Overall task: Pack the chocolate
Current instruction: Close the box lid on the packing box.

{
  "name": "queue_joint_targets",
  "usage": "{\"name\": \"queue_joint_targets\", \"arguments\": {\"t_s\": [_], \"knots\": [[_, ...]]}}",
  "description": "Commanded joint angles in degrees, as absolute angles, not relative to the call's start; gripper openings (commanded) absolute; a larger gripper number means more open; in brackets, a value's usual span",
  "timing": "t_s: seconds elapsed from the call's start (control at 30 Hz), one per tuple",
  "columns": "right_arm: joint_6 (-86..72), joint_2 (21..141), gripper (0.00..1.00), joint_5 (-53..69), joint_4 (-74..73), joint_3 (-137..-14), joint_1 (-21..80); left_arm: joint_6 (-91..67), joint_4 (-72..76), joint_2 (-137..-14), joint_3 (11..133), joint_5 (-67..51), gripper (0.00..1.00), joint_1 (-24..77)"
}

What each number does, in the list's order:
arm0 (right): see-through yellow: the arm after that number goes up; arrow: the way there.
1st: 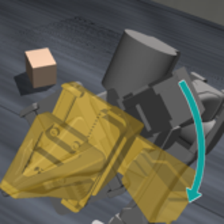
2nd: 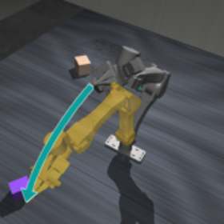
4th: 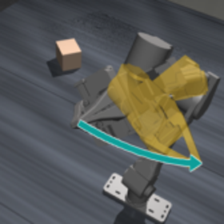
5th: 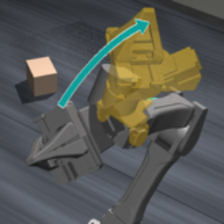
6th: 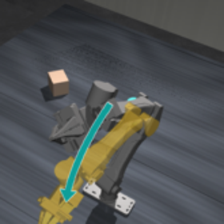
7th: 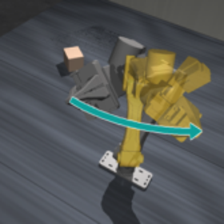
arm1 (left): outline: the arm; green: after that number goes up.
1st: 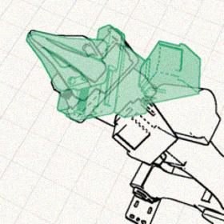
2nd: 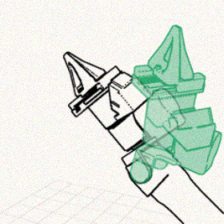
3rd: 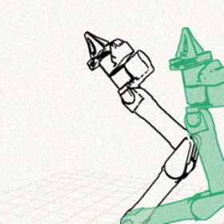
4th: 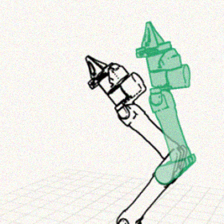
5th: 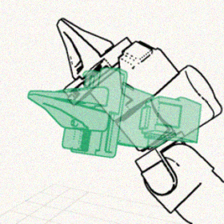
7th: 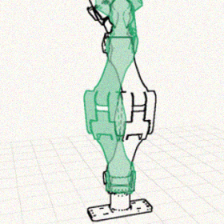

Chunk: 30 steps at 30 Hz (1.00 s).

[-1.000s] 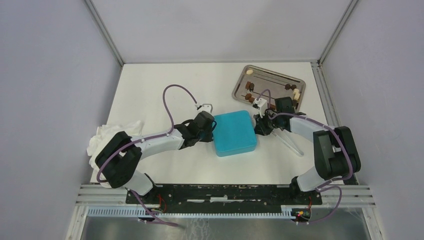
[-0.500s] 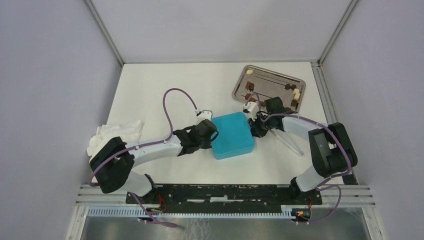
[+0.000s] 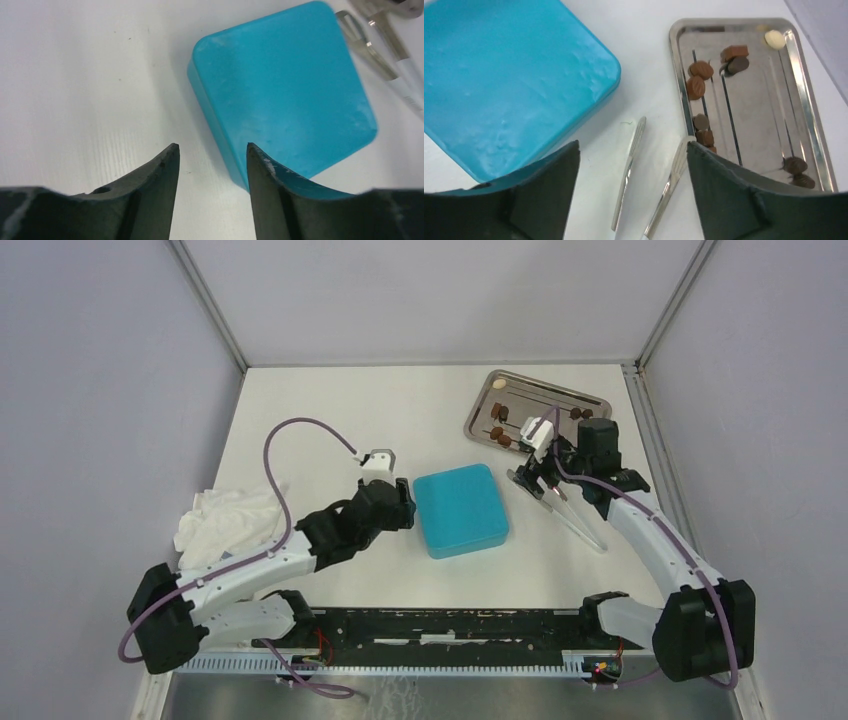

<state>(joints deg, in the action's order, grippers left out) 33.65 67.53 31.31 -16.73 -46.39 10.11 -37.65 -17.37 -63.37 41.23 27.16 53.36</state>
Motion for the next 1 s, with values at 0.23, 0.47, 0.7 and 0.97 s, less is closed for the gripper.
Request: {"name": "queue_joint_targets", "arguments": {"t_s": [0.23,0.47,0.7,0.97], "knots": [[18.5,81.8,0.91,47.8,-12.7,-53.9,10.5,-41.1,1.8,-60.9,34.4,8.6,0.78,44.7],[13.5,90.3,0.91,43.7,-11.7,-54.9,11.2,-38.8,3.5,-68.1,36.1,5.9,0.78,41.5],[11.4,93.8,0.89,44.2,-12.6,-55.4,11.1,-36.3,3.6,-73.9,39.0,3.4,0.78,40.4],[12.5,87.6,0.84,39.0,-10.9,-51.1,8.8,-31.4,1.4,-69.6,39.5,-1.1,0.77,32.5]]}}
